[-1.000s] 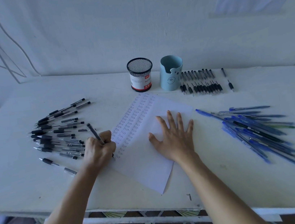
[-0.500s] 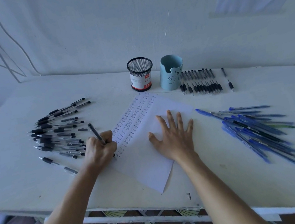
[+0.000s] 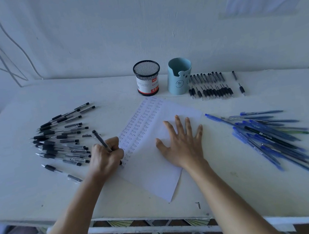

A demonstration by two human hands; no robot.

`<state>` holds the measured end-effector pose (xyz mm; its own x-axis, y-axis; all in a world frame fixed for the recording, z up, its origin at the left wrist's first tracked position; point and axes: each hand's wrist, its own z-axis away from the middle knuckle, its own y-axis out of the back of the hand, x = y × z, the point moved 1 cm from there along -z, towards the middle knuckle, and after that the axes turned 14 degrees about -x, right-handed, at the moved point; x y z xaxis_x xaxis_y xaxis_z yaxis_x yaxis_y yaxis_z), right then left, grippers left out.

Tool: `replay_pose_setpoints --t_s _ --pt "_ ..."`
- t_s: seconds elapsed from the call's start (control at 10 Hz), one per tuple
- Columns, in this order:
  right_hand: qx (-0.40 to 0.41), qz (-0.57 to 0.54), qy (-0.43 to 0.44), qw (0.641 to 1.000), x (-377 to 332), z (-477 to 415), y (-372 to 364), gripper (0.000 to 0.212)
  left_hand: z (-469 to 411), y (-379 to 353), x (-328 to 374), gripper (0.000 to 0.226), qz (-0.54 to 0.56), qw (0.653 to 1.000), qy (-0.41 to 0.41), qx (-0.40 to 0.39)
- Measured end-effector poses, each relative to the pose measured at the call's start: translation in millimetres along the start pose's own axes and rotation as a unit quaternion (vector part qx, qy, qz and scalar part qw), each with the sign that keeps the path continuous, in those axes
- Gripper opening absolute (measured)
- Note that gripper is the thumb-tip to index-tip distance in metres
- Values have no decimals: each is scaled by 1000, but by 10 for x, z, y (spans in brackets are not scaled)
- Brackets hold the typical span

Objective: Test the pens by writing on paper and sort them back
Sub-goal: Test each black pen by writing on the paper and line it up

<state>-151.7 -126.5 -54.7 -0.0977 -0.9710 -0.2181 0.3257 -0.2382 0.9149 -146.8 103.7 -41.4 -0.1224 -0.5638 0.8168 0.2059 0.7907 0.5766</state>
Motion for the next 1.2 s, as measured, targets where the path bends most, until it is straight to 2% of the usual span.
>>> replay_pose_setpoints --t_s 0.2,0.3,0.4,0.5,0.6,0.7,1.0,1.1,1.2 --pt "0 0 0 1000 3 -1 4 73 -22 -11 -16 17 6 1000 7 -1" --pt "0 1 0 1000 4 -3 2 73 -56 25 -12 16 68 998 18 -3" --pt "5 3 1 1000 3 -2 0 74 -101 78 -43 14 215 976 21 5" --pt "8 4 2 1000 0 1 2 74 -119 86 -36 29 300 953 24 23" --pt "7 6 -1 1000 3 10 9 74 -119 87 30 45 249 968 18 27" --pt "5 6 -1 1000 -1 17 21 74 -91 84 68 41 193 981 5 21" --pt "4 -2 1 1000 3 0 0 73 -90 55 76 40 167 986 24 13" --pt "6 -13 2 1000 8 -11 -10 64 -125 45 80 39 112 992 50 -30" --pt "20 -22 1 1000 18 -12 -24 55 -260 -5 88 34 -28 991 85 -100"
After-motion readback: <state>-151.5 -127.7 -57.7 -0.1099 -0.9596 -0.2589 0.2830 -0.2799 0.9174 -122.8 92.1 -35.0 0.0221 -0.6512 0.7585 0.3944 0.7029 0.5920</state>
